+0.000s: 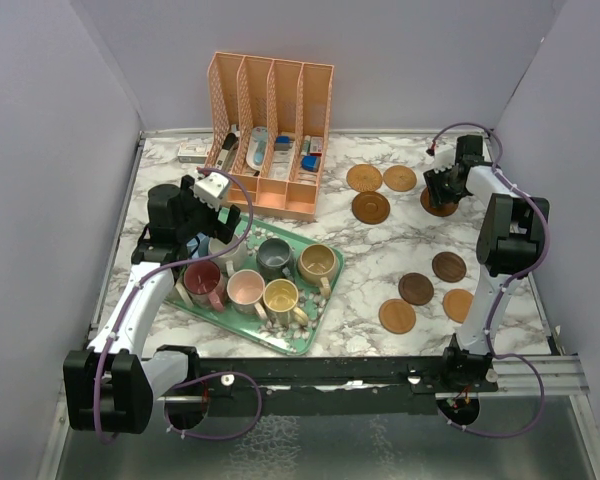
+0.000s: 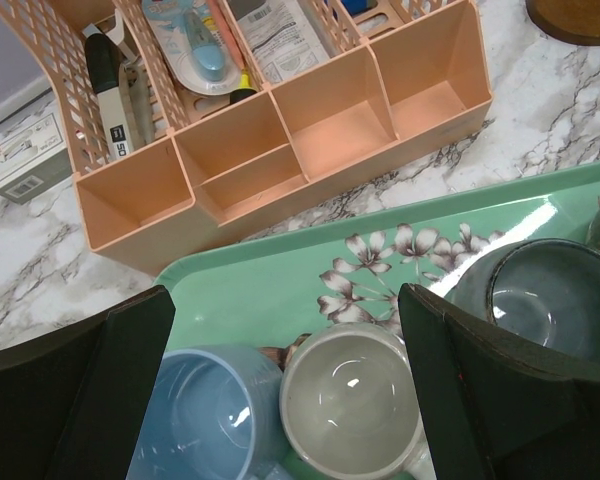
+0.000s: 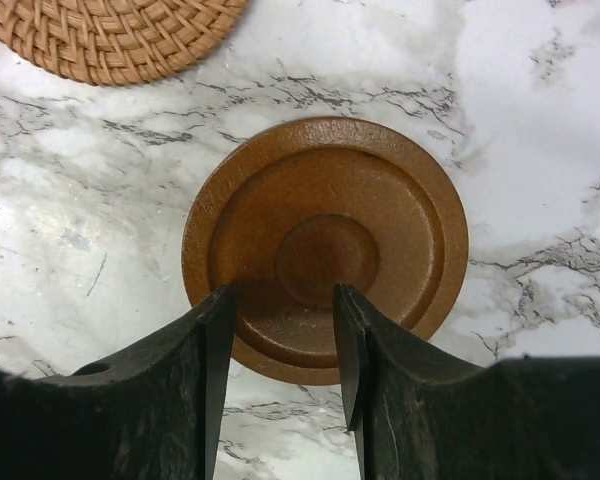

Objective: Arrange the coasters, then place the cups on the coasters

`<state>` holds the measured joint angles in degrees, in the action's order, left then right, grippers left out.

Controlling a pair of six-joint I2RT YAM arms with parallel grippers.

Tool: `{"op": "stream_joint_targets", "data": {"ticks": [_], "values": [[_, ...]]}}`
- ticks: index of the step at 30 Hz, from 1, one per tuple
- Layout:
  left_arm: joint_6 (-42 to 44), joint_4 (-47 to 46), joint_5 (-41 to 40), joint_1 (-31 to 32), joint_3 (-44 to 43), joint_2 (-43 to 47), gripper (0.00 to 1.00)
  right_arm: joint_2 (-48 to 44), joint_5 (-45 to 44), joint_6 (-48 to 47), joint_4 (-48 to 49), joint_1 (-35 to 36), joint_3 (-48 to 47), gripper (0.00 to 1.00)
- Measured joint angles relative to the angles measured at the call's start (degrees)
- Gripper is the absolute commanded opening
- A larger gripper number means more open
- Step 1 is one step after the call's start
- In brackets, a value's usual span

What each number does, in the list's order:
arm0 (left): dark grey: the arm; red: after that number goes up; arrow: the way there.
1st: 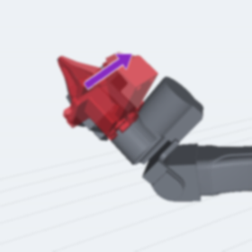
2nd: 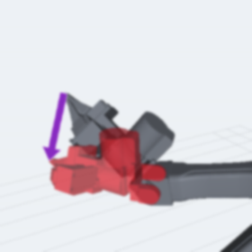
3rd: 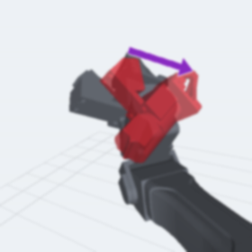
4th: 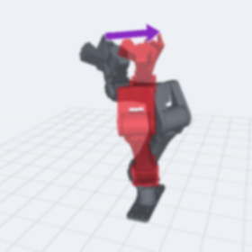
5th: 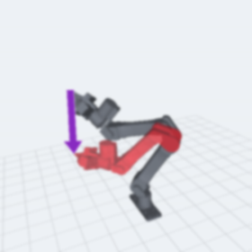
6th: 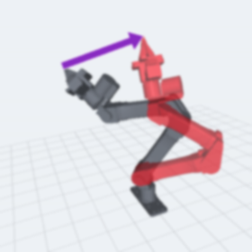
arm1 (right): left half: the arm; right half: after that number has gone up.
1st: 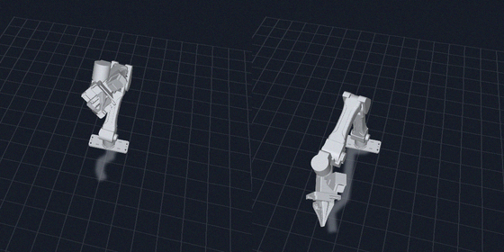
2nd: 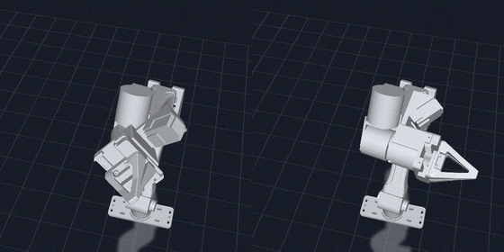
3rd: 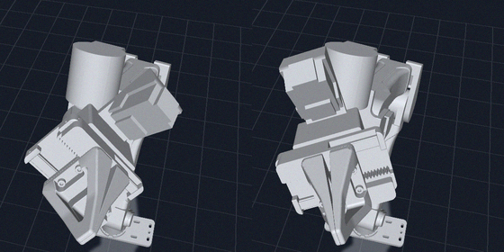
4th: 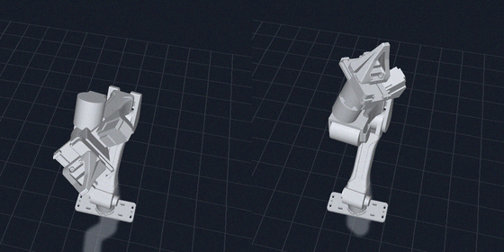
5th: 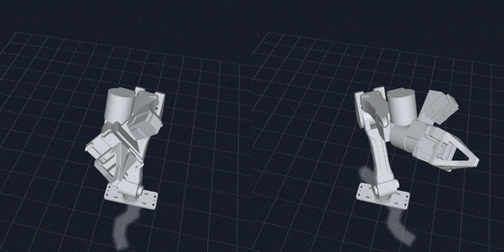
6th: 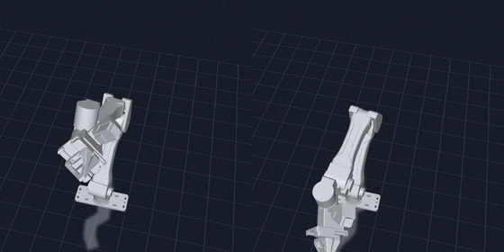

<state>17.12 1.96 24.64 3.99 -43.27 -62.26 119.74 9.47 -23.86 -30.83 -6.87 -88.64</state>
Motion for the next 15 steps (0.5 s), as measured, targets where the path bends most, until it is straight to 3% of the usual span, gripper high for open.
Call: {"op": "stream_joint_targets", "data": {"ticks": [15], "values": [[0.2,0.0,0.0,0.0,0.0,0.0,0.99,-0.2,6.5,0.0,-0.1,2.0,1.0,0.45]]}}
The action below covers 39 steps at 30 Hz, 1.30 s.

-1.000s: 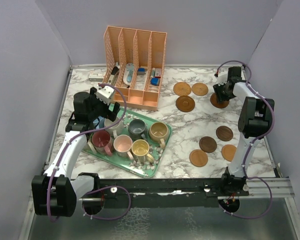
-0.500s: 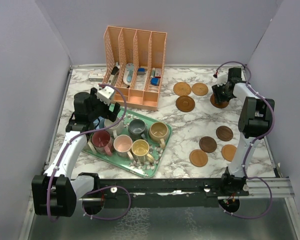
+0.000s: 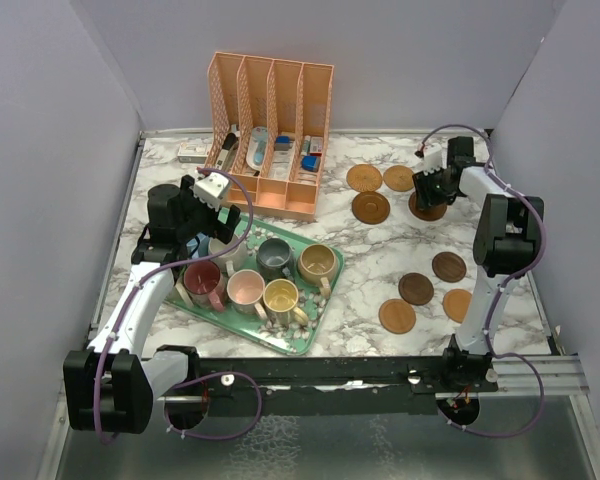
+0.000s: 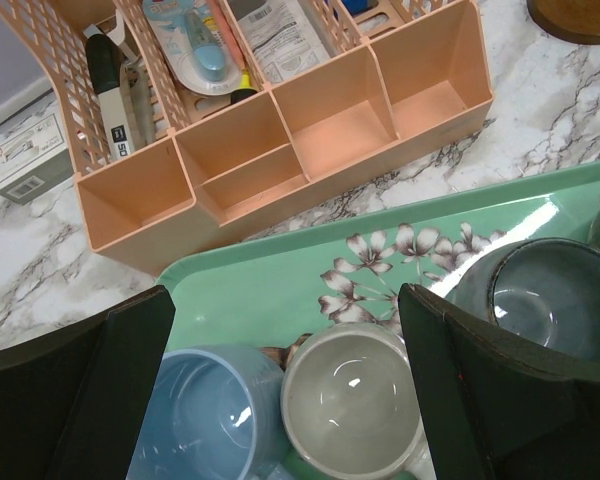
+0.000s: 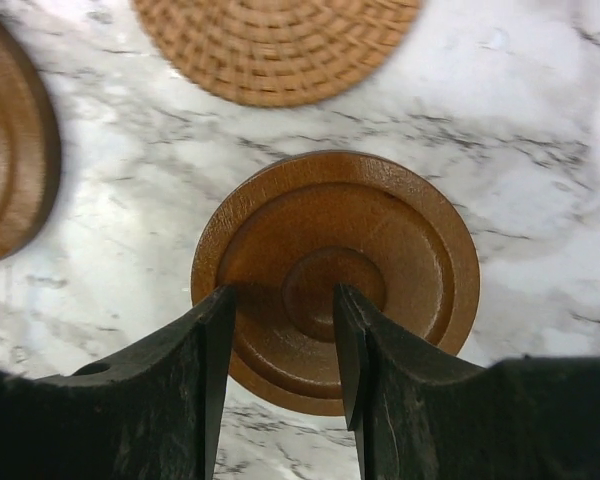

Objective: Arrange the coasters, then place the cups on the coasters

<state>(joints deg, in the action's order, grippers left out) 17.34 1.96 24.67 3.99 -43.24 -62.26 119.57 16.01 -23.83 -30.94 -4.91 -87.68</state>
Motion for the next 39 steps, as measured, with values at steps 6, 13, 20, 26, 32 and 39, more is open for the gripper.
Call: {"op": "stream_joint_targets", "data": {"ticks": [6,13,20,26,32,39], "values": [[0.0,0.0,0.0,0.0,0.0,0.0,0.99,0.0,3.0,0.0,-2.2,1.9,0.0,0.45],[0.1,0.0,0.0,0.0,0.0,0.0,0.99,0.1,4.3,0.6,-3.0,3.8,-0.1,0.45],[0.2,0.0,0.0,0.0,0.0,0.0,0.99,1.5,4.5,1.5,-4.2,5.3,-2.2,0.45],[0.2,0.0,0.0,0.0,0.0,0.0,0.99,2.9,4.4,2.2,-5.0,6.4,-4.3,0.45],[0.2,0.0,0.0,0.0,0.0,0.0,0.99,3.6,4.4,2.6,-5.6,6.5,-5.5,0.45],[0.4,0.0,0.0,0.0,0.0,0.0,0.99,3.6,4.4,2.6,-5.6,6.5,-5.5,0.45]]}}
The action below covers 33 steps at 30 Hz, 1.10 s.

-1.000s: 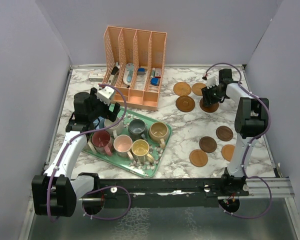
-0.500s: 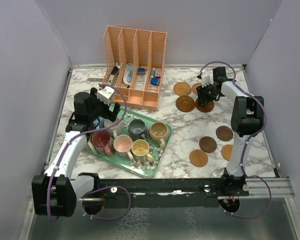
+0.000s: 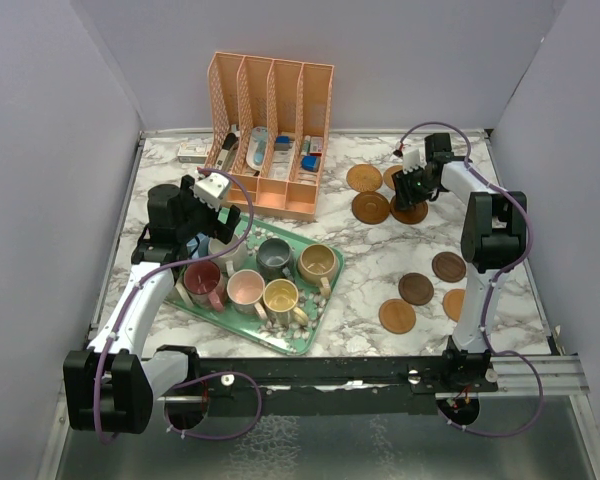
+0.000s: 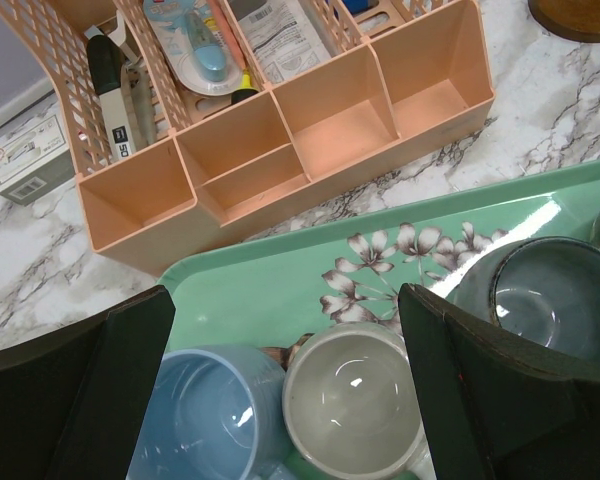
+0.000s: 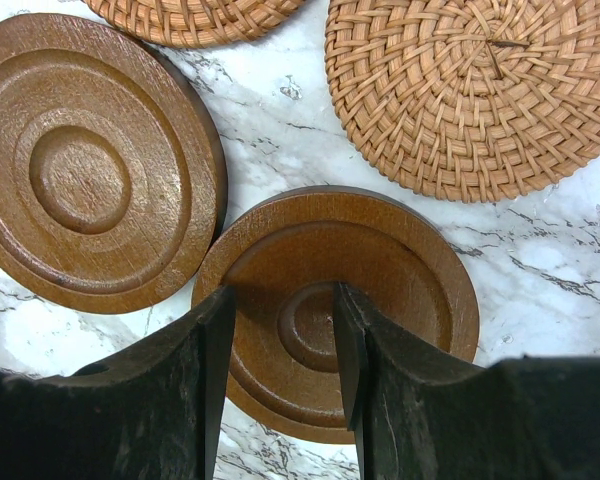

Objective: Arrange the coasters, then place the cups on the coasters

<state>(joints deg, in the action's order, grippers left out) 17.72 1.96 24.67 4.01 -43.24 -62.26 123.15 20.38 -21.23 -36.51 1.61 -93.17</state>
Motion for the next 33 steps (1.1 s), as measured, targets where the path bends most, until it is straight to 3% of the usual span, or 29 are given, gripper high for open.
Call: {"op": "stream_joint_targets", "data": {"ticks": [11,23,28,33], "values": [[0.0,0.0,0.0,0.1,0.0,0.0,0.99,0.0,0.0,0.0,0.0,0.0,0.0,0.45],[0.1,0.0,0.0,0.1,0.5,0.5,0.99,-0.8,-0.7,-0.1,-1.6,0.6,-2.7,0.56],[0.1,0.0,0.5,0.1,0.7,0.9,0.99,-5.8,-2.6,-1.0,-2.1,0.7,-0.5,0.58],[0.0,0.0,0.9,0.2,0.7,1.7,0.99,-16.9,-4.9,-2.4,-2.1,0.7,8.0,0.6]]}}
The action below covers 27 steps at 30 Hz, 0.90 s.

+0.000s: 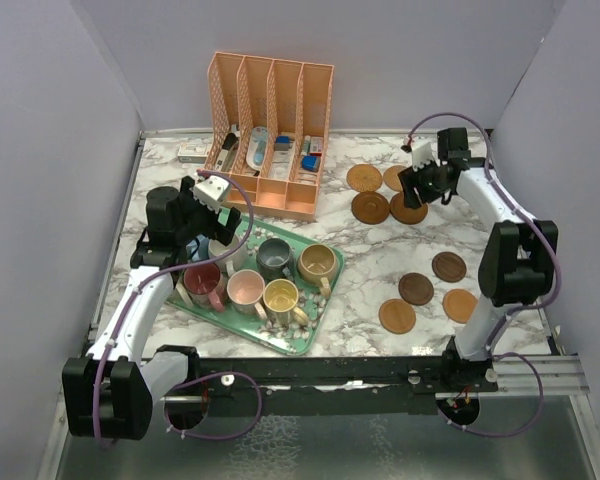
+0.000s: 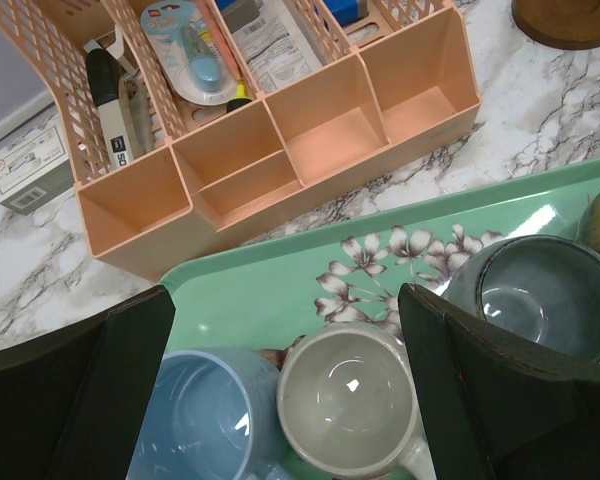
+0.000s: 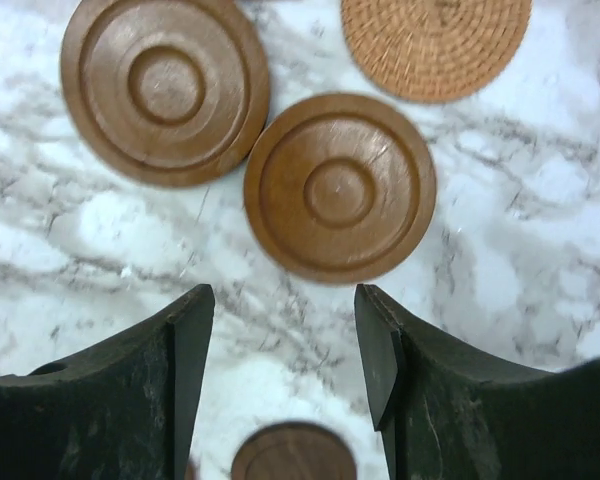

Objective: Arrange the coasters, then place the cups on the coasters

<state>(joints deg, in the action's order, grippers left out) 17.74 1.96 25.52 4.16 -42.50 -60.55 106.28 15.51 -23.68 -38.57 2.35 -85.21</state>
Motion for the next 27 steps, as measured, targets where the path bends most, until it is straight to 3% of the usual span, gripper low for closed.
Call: {"op": "stream_joint_targets", "data": {"ticks": [13,27], "values": [[-0.2,0.0,0.0,0.5,0.0,0.3,0.99,-23.3,-2.9,-4.6,-3.6,0.1,28.0,0.61],[-0.2,0.1,0.4,0.5,0.0,-0.1,0.99,-25.9,1.5,-11.3,-6.1,0.2,37.5,0.53]]}}
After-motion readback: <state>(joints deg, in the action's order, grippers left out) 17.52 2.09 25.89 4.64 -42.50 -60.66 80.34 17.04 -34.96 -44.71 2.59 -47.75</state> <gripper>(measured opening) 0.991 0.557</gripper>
